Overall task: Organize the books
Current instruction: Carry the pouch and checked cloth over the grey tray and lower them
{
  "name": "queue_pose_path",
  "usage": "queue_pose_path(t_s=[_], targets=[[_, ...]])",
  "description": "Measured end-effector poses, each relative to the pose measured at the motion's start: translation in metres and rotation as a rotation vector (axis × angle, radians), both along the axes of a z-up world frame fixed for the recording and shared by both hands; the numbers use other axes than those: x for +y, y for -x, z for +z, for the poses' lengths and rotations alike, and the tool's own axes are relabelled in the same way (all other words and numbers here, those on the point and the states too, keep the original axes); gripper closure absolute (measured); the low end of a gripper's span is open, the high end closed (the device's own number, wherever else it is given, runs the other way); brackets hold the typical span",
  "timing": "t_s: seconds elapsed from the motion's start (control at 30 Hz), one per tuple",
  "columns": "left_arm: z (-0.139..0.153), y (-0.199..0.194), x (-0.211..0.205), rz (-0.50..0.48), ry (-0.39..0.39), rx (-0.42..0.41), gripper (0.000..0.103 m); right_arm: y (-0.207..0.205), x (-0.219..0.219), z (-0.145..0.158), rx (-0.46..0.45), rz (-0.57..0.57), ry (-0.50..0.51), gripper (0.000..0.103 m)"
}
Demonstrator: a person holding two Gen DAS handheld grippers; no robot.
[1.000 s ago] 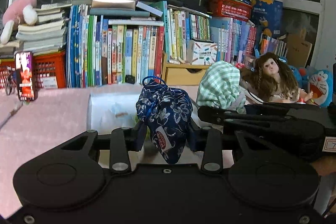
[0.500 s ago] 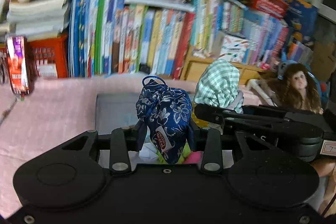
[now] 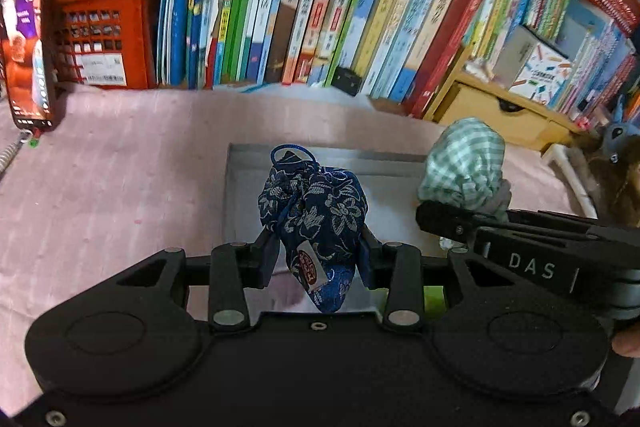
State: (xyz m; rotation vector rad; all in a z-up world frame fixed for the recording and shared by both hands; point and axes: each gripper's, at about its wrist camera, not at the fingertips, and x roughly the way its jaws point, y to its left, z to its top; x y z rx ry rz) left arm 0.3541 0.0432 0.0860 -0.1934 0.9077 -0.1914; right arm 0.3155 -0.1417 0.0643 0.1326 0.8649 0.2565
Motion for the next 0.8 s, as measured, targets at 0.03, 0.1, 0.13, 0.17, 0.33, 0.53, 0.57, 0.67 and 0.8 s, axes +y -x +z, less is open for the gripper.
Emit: queue_pose_path(t_s=[0.03,0.1,0.13,0.17,0.33,0.53,0.57,0.67,0.8], targets=[[-0.004,-0.004,0.001,-0.001,-0.001,0.009,0.065,-0.004,-0.001,-0.003,0.011,-0.005,0.003,0.063],[-0.011,-0.01,0.001,0.004,-0.006,0.029,0.065,-0.011,-0.003,-0.01,0.034,-0.015,0.008,0.063],[-0.014,-0.013,0.002,0.007,-0.006,0.04,0.065,-0.014,-0.004,-0.013,0.042,-0.019,0.014,0.063],[-0.017,-0.015,0.002,0.006,-0.003,0.047,0.065,-0.016,-0.004,-0.015,0.049,-0.019,0.017,0.063],[-0.029,-0.025,0.001,0.001,0.017,0.08,0.065,-0.024,-0.003,-0.022,0.081,-0.015,0.02,0.062],[-0.038,-0.035,-0.012,-0.041,0.03,0.112,0.065,-0.032,-0.005,-0.033,0.125,-0.044,0.089,0.062],[-0.039,-0.037,-0.014,-0.049,0.029,0.118,0.065,-0.033,-0.005,-0.034,0.131,-0.049,0.095,0.062],[-0.039,-0.041,-0.019,-0.061,0.04,0.129,0.064,-0.036,-0.007,-0.035,0.146,-0.062,0.1,0.061],[-0.041,-0.047,-0.021,-0.071,0.035,0.153,0.063,-0.041,-0.006,-0.038,0.166,-0.061,0.104,0.06]])
